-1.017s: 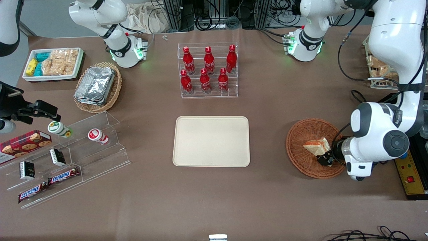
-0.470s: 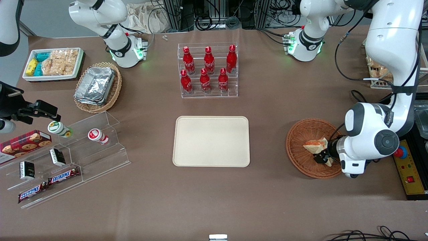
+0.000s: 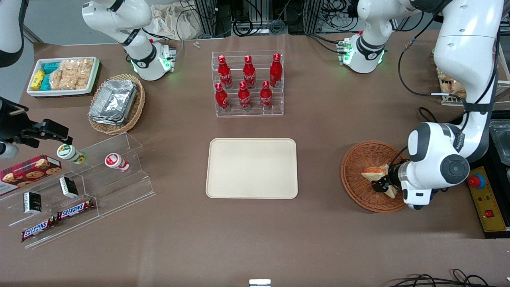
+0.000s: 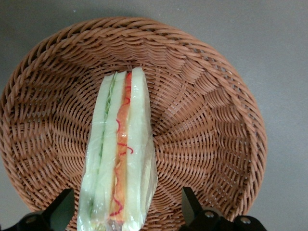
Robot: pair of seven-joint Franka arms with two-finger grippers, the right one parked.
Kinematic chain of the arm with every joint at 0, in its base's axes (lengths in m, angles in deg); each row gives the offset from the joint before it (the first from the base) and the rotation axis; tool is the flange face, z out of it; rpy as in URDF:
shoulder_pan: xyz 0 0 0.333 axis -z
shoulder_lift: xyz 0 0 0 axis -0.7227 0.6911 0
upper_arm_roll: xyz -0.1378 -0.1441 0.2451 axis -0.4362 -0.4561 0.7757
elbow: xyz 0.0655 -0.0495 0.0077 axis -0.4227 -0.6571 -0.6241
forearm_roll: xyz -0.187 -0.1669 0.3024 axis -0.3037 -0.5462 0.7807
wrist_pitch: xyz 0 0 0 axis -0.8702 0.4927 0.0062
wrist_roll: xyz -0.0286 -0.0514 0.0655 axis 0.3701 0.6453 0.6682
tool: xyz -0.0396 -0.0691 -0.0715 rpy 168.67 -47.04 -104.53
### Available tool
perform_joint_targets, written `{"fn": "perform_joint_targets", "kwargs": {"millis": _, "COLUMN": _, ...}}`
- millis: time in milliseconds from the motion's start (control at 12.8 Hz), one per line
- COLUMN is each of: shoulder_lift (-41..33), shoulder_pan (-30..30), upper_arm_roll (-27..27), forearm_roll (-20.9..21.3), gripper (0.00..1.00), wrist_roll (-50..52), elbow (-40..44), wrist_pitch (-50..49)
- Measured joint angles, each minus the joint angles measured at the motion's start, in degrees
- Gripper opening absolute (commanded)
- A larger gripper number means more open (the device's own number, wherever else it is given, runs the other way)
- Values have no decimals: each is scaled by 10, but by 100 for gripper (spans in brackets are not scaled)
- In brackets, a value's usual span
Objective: Place sandwich from basket to tray
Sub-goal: 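Lower the open left gripper and close it on the sandwich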
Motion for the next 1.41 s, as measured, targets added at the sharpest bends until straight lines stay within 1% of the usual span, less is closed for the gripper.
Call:
{"fn": "perform_joint_targets", "kwargs": {"millis": 235, "shoulder_lift": 0, "shoulder_pan": 0, "upper_arm_roll": 0, "forearm_roll": 1, "gripper": 100, "wrist_roll": 0, "elbow": -19, "wrist_pitch": 22}}
{"fn": "perform_joint_targets", "kwargs": {"millis": 313, "shoulder_lift": 1, "shoulder_pan": 0, "upper_arm_roll": 0, "forearm_roll": 2, "gripper": 93, "wrist_roll": 0, "elbow": -22, "wrist_pitch": 26}}
{"fn": "perform_joint_targets", "kwargs": {"millis": 391, "shoulder_lift": 2, "shoulder_pan": 0, "upper_arm_roll": 0, "forearm_roll": 2, "gripper": 71, "wrist_roll": 0, "elbow": -24, "wrist_pitch": 30}}
{"fn": "perform_joint_targets", "kwargs": {"millis": 470, "shoulder_lift": 3, "shoulder_pan": 0, "upper_arm_roll": 0, "forearm_roll": 3, "gripper": 42, "wrist_roll": 0, "elbow": -24, "wrist_pitch": 33}}
{"fn": "perform_joint_targets", "kwargs": {"millis": 548, "shoulder_lift": 4, "shoulder_pan": 0, "upper_arm_roll": 0, "forearm_roll": 4, "gripper": 15, "wrist_roll": 0, "elbow": -24, "wrist_pitch": 36}}
{"fn": "perform_joint_targets", "kwargs": {"millis": 626, "shoulder_lift": 5, "shoulder_pan": 0, "upper_arm_roll": 1, "forearm_roll": 4, "gripper": 0, "wrist_roll": 0, "elbow": -24, "wrist_pitch": 37}}
{"fn": "perform_joint_targets", "kwargs": {"millis": 1096, "shoulder_lift": 5, "shoulder_pan": -2, "upper_arm_roll": 1, "forearm_roll": 4, "gripper": 0, "wrist_roll": 16, "elbow": -22, "wrist_pitch": 39}}
{"fn": "perform_joint_targets", "kwargs": {"millis": 1252, "shoulder_lift": 2, "shoulder_pan": -2, "upper_arm_roll": 1, "forearm_roll": 4, "gripper": 0, "wrist_roll": 16, "elbow": -8, "wrist_pitch": 32}}
{"fn": "perform_joint_targets", "kwargs": {"millis": 1409, "shoulder_lift": -9, "shoulder_pan": -1, "upper_arm_roll": 0, "forearm_roll": 5, "gripper": 0, "wrist_roll": 16, "elbow": 26, "wrist_pitch": -26}}
